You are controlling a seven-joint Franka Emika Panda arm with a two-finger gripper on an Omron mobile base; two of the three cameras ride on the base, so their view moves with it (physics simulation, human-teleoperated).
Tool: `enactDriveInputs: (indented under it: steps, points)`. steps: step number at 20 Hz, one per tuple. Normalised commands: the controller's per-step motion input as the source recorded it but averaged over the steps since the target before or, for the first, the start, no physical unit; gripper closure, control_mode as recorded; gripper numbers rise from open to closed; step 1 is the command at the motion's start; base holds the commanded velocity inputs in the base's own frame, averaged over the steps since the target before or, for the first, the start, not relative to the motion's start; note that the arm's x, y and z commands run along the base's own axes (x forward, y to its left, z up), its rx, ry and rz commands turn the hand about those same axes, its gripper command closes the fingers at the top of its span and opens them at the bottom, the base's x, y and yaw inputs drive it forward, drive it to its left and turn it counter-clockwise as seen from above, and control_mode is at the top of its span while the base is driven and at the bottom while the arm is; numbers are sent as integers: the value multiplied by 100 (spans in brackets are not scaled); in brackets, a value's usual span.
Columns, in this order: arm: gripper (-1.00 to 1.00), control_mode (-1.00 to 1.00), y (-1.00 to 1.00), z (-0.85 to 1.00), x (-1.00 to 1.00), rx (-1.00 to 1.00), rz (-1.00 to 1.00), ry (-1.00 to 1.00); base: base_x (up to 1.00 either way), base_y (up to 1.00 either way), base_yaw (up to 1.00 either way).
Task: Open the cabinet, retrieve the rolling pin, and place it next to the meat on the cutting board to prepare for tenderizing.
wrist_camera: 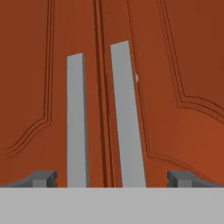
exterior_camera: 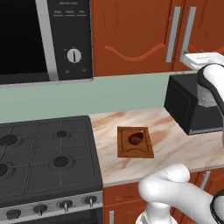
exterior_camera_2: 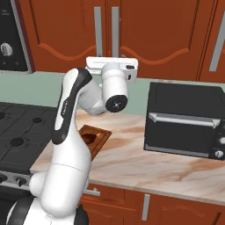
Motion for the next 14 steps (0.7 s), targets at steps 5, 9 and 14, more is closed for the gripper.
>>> enactDriveInputs:
  steps: [5, 9, 14]
  points:
    - [-100, -100, 0, 0, 28, 0, 0, 0, 0, 0, 0]
    - [-100, -100, 0, 0, 31, 0, 0, 0, 0, 0, 0]
    - [-100, -100, -1, 0, 31, 0, 0, 1, 0, 0, 0]
